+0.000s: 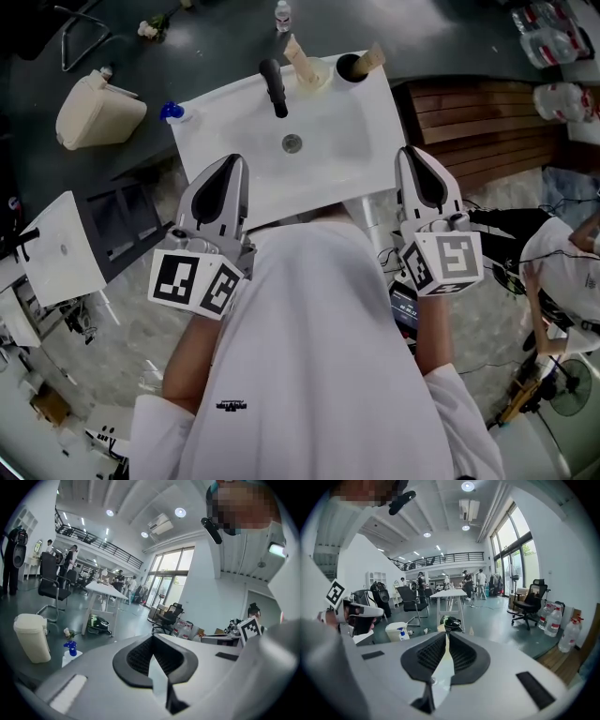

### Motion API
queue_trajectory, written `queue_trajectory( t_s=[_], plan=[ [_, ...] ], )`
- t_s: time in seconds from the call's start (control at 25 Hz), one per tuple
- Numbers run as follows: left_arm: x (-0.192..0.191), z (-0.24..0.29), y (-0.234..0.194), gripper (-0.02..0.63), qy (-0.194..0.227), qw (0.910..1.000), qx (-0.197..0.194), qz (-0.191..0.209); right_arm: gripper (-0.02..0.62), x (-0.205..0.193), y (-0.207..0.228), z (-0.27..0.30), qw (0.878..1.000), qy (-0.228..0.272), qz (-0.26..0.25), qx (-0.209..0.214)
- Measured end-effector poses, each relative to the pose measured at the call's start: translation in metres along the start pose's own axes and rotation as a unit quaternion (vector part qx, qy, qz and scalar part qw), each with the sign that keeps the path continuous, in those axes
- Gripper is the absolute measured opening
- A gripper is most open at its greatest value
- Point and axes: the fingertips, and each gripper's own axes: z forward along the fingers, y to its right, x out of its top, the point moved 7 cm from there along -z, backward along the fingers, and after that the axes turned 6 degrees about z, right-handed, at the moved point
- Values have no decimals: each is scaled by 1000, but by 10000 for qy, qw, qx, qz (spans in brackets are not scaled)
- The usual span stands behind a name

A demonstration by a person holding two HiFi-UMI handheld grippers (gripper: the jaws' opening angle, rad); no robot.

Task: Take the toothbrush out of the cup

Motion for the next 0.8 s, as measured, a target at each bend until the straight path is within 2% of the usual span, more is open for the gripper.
queue_trajectory(
  t_s=[0.52,0.68,0.8],
  plan=[
    [-3,-8,4,5,-42,9999,28,98,8,5,-19,0,9996,24,-129,262],
    [0,-10,2,5,-38,9999,52,88,8,8,-23,4,9989,33,54,456],
    [1,-12,0,5,-12,9999,51,132,8,7,-30,7,9965,77,323,762]
  ],
)
